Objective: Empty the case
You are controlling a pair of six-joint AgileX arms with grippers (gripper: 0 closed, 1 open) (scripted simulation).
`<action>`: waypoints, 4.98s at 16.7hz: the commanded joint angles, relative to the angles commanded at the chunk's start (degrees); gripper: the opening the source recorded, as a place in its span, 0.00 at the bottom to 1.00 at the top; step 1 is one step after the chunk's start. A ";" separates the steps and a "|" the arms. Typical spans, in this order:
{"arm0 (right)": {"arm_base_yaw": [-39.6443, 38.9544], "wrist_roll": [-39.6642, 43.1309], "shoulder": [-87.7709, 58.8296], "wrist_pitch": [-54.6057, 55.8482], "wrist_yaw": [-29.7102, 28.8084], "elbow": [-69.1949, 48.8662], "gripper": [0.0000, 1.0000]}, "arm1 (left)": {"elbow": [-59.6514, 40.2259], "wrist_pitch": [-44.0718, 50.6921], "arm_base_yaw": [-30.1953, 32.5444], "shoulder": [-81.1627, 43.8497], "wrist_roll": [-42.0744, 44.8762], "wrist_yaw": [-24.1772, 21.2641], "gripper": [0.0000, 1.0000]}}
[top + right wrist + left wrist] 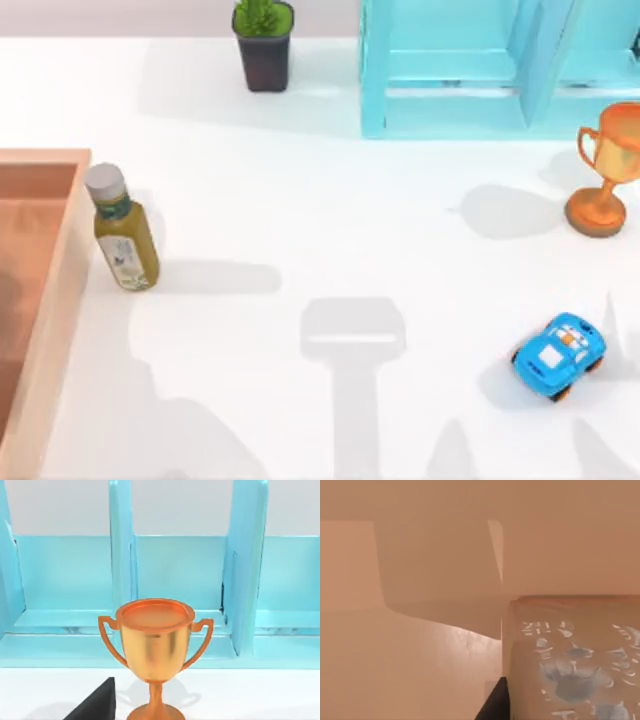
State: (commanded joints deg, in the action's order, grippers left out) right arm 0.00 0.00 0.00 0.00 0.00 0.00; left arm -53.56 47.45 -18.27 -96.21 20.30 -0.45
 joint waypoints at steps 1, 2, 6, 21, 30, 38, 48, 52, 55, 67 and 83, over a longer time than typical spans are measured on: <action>0.00 0.00 0.00 0.00 0.00 0.00 1.00 | 0.00 0.00 0.00 0.00 0.00 0.00 0.00; 0.00 0.00 0.00 0.00 0.00 0.00 1.00 | 0.00 0.00 0.00 0.00 0.00 0.00 0.00; 0.00 0.00 0.00 0.00 0.00 0.00 1.00 | -0.15 0.16 0.06 0.17 0.04 -0.04 0.00; 0.00 0.00 0.00 0.00 0.00 0.00 1.00 | -23.50 30.29 0.40 6.93 -0.40 -0.04 0.00; 0.00 0.00 0.00 0.00 0.00 0.00 1.00 | -36.35 25.82 13.18 2.81 -13.16 -0.45 0.00; 0.00 0.00 0.00 0.00 0.00 0.00 1.00 | -59.67 21.41 40.46 -22.61 -38.78 -0.59 0.00; 0.00 0.00 0.00 0.00 0.00 0.00 1.00 | -57.97 23.79 41.99 -33.90 -41.26 0.22 0.00; 0.00 0.00 0.00 0.00 0.00 0.00 1.00 | -60.38 19.65 43.28 -33.66 -41.94 2.15 0.00; 0.00 0.00 0.00 0.00 0.00 0.00 1.00 | -61.54 12.62 43.23 -33.37 -42.43 4.75 0.00; 0.00 0.00 0.00 0.00 0.00 0.00 1.00 | -50.72 14.81 41.85 -35.69 -41.29 0.26 0.00; 0.00 0.00 0.00 0.00 0.00 0.00 1.00 | -50.72 14.81 41.85 -35.69 -41.29 0.26 1.00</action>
State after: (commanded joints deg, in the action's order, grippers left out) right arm 0.00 0.00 0.00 0.00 0.00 0.00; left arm -104.28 62.26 23.57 -131.90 -20.99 -0.19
